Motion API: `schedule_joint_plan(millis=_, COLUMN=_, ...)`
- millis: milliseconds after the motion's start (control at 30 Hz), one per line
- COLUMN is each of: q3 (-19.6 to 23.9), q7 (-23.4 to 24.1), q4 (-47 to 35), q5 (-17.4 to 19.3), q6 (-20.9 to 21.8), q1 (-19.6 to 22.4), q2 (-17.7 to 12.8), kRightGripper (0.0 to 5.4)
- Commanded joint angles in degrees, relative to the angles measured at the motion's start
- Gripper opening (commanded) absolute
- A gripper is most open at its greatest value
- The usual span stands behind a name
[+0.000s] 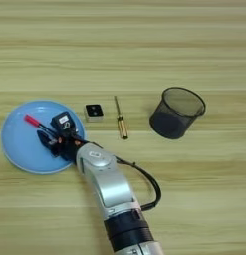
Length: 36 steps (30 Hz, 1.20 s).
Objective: Move the objects on the table
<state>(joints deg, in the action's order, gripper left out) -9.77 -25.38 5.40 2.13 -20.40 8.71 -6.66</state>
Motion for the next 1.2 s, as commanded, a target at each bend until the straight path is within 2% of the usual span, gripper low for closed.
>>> schedule_joint_plan(millis=33, q3=0.57, q7=0.54, q4=-1.61, q5=0.61, q6=1.23, q1=2.83, q2=0.11, kRightGripper=1.87)
schedule_joint_plan(millis=167, q3=0.65, q7=0.5, q4=-1.59, q5=0.59, q6=1.38, q1=2.83, q2=0.13, kRightGripper=1.39)
schedule_joint_plan(millis=533, q3=0.9, q7=0.52, q4=-1.59, q5=0.75, q6=1.65, q1=2.9, q2=0.3, kRightGripper=0.5)
schedule_joint_plan(millis=1200, q3=4.28, q7=1.48, q4=-5.41, q5=2.32, q6=0.77, q1=4.94, q2=0.18, kRightGripper=0.48)
